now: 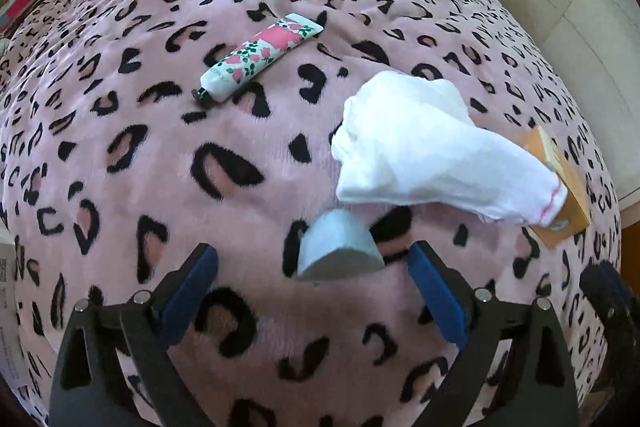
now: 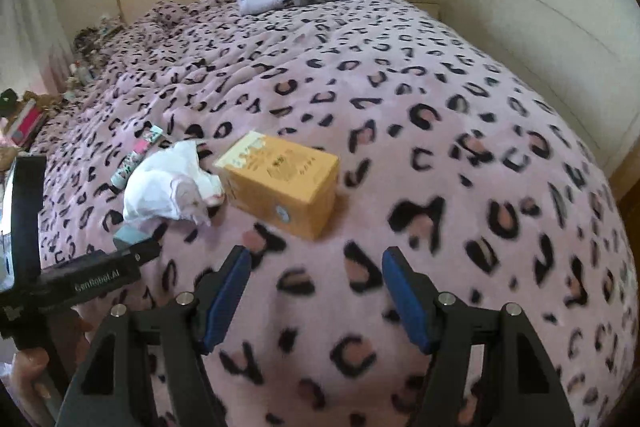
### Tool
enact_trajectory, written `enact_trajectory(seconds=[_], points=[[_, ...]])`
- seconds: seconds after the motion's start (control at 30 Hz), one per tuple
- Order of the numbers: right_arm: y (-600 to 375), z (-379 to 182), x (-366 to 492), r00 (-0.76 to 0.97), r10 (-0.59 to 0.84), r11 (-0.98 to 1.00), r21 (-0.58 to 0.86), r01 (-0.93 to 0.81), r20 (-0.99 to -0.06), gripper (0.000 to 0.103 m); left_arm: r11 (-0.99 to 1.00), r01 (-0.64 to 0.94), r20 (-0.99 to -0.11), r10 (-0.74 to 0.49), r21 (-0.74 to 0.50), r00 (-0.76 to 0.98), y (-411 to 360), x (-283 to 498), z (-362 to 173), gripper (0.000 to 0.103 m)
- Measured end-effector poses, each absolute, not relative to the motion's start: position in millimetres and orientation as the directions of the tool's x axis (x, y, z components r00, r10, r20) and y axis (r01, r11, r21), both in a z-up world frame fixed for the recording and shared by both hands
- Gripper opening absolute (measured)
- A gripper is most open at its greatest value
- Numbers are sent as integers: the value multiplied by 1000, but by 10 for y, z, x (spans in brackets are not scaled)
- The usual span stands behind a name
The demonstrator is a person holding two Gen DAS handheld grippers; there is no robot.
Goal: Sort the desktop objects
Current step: 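Close the left tool on the blue sponge while the right tool grips the yellow box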
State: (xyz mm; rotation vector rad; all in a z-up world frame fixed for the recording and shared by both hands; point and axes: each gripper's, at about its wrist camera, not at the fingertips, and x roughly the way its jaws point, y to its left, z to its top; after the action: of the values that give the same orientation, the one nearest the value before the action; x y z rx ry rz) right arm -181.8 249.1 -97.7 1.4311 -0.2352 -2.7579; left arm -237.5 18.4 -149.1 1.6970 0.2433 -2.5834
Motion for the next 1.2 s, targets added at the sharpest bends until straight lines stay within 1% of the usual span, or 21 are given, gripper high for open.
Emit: enact_trajectory(seconds=[0.1,0.3,0.4,0.53,0.77,0.93,1.0,1.03,1.07,1.1,1.13,1.17,1.2], points=[[2500,-1005,-1990,-572,-153,-985,174,19,-806,70,-988,118,-916,46,-101,-400,198,-2402,-1512,97],[2502,-1094,-2258,-553,-178,-983,121,138,-814,70,-989,117,-916,40,-94,-399,205,-2418,-1531,97],[2570,-1203,-2424,-510,-268,-961,187,204,-818,70,-990,115,-917,35,-88,-397,211,-2432,-1544,97],[2640,-1303,-2565,-473,-383,-922,303,239,-793,70,-991,115,-916,16,-68,-402,230,-2453,-1558,97],[2563,-1343,-2657,-490,-418,-905,304,298,-765,70,-993,112,-911,-6,-45,-413,288,-2494,-1575,97],[2512,-1368,-2693,-512,-425,-905,333,266,-746,69,-991,127,-904,-8,-51,-427,290,-2504,-1578,97],[2479,-1371,-2652,-525,-401,-916,325,236,-750,68,-991,126,-900,-18,-41,-435,304,-2489,-1577,93],[2462,-1374,-2629,-528,-383,-924,311,223,-758,67,-991,124,-899,-18,-41,-438,308,-2486,-1576,86],[2442,-1376,-2600,-533,-366,-931,299,212,-763,65,-991,125,-897,-14,-47,-443,309,-2477,-1569,75],[2413,-1372,-2560,-541,-347,-938,283,200,-766,64,-991,126,-896,-8,-54,-445,308,-2462,-1562,68],[2386,-1368,-2521,-550,-324,-946,265,187,-770,62,-990,125,-895,1,-64,-447,309,-2459,-1556,58],[2364,-1359,-2487,-560,-303,-953,246,176,-771,60,-990,122,-895,9,-71,-447,315,-2462,-1549,50],[2349,-1352,-2451,-573,-284,-959,233,162,-769,59,-990,117,-895,12,-72,-446,325,-2464,-1548,46]])
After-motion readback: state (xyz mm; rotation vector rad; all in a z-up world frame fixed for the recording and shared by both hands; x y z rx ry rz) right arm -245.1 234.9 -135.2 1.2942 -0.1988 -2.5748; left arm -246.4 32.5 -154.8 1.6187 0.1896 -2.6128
